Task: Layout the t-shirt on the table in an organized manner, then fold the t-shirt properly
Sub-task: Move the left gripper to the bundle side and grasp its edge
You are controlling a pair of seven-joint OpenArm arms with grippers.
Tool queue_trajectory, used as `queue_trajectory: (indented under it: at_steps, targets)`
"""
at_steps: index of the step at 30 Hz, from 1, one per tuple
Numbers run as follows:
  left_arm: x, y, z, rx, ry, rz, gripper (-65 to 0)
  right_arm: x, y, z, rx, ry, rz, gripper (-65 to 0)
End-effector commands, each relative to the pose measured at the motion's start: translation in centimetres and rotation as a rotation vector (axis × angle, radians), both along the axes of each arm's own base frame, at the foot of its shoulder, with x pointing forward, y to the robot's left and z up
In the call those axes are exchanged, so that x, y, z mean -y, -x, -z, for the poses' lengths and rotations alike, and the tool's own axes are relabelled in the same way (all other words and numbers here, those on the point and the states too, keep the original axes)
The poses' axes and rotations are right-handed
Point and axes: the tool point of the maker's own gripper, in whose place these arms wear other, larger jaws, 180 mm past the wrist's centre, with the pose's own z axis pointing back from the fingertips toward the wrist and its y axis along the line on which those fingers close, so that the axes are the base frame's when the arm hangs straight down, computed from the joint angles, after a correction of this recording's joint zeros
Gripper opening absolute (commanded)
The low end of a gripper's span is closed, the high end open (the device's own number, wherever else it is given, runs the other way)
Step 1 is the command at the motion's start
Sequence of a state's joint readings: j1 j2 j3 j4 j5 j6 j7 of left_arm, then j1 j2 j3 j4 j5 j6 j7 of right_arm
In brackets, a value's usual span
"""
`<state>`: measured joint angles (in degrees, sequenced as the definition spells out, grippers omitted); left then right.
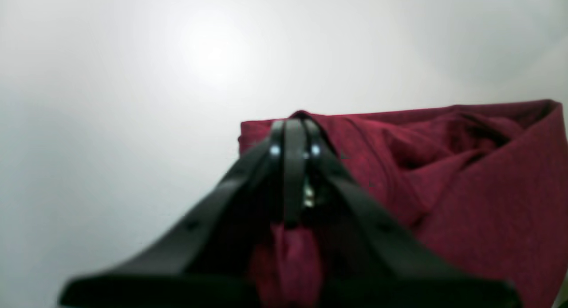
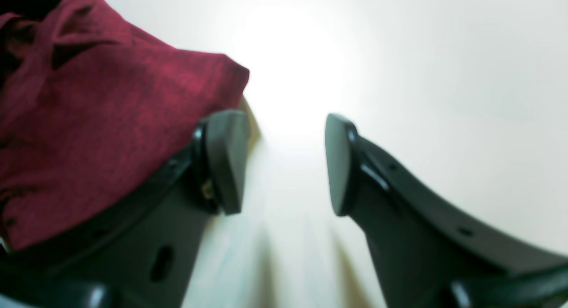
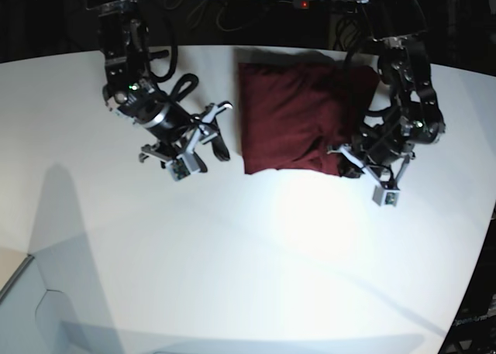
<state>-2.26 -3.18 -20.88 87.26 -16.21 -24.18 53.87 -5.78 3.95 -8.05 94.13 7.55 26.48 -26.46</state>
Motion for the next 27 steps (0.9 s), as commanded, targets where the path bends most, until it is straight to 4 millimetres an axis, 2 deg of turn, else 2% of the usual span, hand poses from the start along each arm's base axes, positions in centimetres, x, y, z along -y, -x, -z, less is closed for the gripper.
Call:
queue_trajectory:
  at_steps: [1, 4, 9, 14, 17, 22, 27]
  targets:
    - [-0.2, -0.8, -1.2, 0.049, 0.005, -0.003, -63.4, -0.1, -0.7, -1.5, 0.049, -0.026, 0.004, -35.8]
    - [-0.7, -0.9, -1.5, 0.058, 0.001, -0.015, -65.0, 0.1, -0.8, -1.4, 0.048, -0.025, 0.007, -35.8]
    - [-4.4, -2.2, -3.4, 0.11, -0.009, -0.112, -64.8, 0.1, -0.8, -1.4, 0.048, -0.025, 0.007, -35.8]
    - [-6.3, -3.7, -5.3, 0.162, -0.008, -0.163, -64.8, 0.1, -0.7, -1.3, 0.044, -0.022, 0.007, -35.8]
    - [-6.5, -4.4, -5.9, 0.177, -0.006, -0.17, -64.8, 0.1, -0.7, -1.3, 0.043, -0.022, 0.007, -35.8]
    - [-6.4, -5.0, -5.6, 0.167, 0.009, -0.172, -64.8, 0.2, -0.7, -1.2, 0.041, -0.018, 0.006, -35.8]
    - [-6.2, -4.8, -5.5, 0.16, 0.011, -0.165, -64.3, 0.6, -0.7, -1.1, 0.041, -0.004, 0.004, -35.8]
